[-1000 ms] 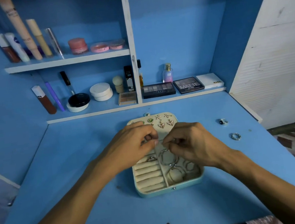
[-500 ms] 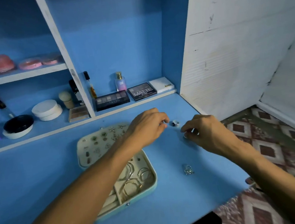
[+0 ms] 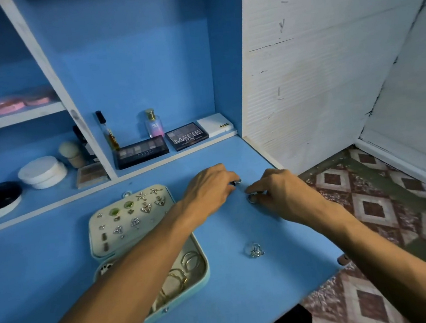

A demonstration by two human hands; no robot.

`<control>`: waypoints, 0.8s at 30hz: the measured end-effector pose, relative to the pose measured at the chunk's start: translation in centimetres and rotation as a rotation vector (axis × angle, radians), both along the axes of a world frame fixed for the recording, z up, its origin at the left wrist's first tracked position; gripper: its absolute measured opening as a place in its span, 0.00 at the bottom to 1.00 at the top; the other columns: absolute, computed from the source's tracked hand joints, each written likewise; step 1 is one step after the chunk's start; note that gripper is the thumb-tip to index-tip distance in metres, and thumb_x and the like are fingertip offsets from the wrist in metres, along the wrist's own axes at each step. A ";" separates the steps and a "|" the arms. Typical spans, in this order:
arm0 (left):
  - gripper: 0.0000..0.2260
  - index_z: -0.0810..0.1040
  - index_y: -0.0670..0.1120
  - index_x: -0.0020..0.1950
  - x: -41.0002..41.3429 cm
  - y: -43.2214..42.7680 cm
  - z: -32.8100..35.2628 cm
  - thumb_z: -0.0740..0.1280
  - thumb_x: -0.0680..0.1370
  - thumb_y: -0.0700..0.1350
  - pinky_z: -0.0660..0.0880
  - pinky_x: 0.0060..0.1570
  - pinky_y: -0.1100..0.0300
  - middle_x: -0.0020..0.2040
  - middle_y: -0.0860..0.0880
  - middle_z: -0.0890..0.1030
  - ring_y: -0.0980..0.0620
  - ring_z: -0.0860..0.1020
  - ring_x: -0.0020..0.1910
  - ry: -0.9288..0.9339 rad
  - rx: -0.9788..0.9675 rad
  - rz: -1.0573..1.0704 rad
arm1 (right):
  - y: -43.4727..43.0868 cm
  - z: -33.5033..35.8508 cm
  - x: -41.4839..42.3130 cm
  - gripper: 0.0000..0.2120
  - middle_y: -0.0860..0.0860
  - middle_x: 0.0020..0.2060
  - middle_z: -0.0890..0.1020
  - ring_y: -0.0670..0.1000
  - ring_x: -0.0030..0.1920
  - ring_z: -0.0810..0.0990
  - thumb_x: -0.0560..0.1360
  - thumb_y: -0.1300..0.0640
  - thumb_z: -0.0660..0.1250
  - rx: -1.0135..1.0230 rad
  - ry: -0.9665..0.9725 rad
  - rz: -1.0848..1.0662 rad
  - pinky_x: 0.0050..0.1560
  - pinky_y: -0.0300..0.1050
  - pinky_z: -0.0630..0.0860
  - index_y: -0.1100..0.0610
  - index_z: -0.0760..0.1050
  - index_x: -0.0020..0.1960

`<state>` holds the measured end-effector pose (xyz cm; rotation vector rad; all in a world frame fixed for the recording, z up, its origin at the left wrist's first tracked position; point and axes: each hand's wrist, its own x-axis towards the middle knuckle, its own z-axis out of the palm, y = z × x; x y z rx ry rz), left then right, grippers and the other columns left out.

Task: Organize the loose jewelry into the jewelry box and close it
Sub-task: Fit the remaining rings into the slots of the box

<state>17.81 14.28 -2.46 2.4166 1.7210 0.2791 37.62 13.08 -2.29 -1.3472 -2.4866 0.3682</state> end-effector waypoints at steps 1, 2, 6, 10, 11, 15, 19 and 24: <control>0.12 0.80 0.50 0.66 0.0 0.0 0.0 0.65 0.83 0.46 0.74 0.56 0.52 0.59 0.46 0.78 0.44 0.77 0.58 -0.001 0.006 0.005 | 0.0 0.0 0.1 0.10 0.54 0.44 0.79 0.53 0.43 0.80 0.77 0.55 0.70 0.004 0.004 0.010 0.48 0.50 0.78 0.49 0.84 0.57; 0.11 0.81 0.50 0.65 0.0 0.1 0.0 0.65 0.83 0.46 0.74 0.56 0.52 0.59 0.47 0.78 0.44 0.77 0.59 -0.006 0.011 0.010 | 0.0 -0.1 0.1 0.10 0.53 0.44 0.79 0.52 0.42 0.79 0.77 0.56 0.70 0.003 0.005 0.013 0.47 0.50 0.78 0.50 0.85 0.57; 0.08 0.82 0.49 0.60 -0.3 -0.2 0.2 0.66 0.82 0.47 0.76 0.55 0.50 0.59 0.49 0.76 0.46 0.79 0.54 -0.091 0.016 0.048 | 0.2 0.1 0.1 0.06 0.50 0.42 0.80 0.49 0.39 0.78 0.76 0.57 0.71 -0.037 0.040 -0.022 0.46 0.49 0.78 0.52 0.83 0.51; 0.06 0.82 0.48 0.55 -1.2 -1.5 1.2 0.66 0.82 0.47 0.77 0.55 0.49 0.58 0.50 0.78 0.50 0.81 0.49 -0.226 -0.001 0.062 | 0.2 0.2 0.1 0.05 0.44 0.34 0.81 0.42 0.33 0.77 0.74 0.59 0.74 -0.133 0.159 -0.031 0.38 0.42 0.75 0.51 0.79 0.44; 0.06 0.82 0.48 0.54 -1.6 -2.0 1.5 0.66 0.82 0.47 0.77 0.54 0.49 0.56 0.50 0.80 0.51 0.81 0.48 -0.257 0.008 0.067 | 0.1 0.1 -0.1 0.05 0.42 0.33 0.80 0.42 0.31 0.76 0.74 0.59 0.74 -0.153 0.194 -0.028 0.36 0.38 0.73 0.50 0.79 0.45; 0.06 0.80 0.48 0.53 -3.6 -4.6 3.1 0.66 0.81 0.48 0.77 0.50 0.56 0.52 0.54 0.82 0.56 0.80 0.47 -0.360 0.019 0.114 | -0.6 0.4 -2.3 0.08 0.42 0.33 0.80 0.40 0.32 0.76 0.74 0.57 0.75 -0.206 0.350 0.022 0.36 0.32 0.71 0.47 0.85 0.51; 0.05 0.80 0.49 0.52 -7.0 -8.2 4.2 0.66 0.81 0.48 0.73 0.45 0.64 0.50 0.55 0.82 0.62 0.78 0.46 -0.395 0.062 0.158 | -2.0 1.4 -5.8 0.07 0.41 0.38 0.85 0.38 0.38 0.80 0.74 0.55 0.76 -0.317 0.439 0.114 0.41 0.31 0.74 0.47 0.86 0.51; 0.06 0.82 0.47 0.52 -11.9 -14.0 5.0 0.68 0.81 0.47 0.76 0.43 0.63 0.43 0.60 0.82 0.62 0.79 0.41 -0.462 0.096 0.251 | -3.7 2.0 -10.1 0.04 0.48 0.36 0.86 0.44 0.40 0.84 0.75 0.57 0.75 -0.494 0.528 0.224 0.47 0.40 0.80 0.52 0.86 0.49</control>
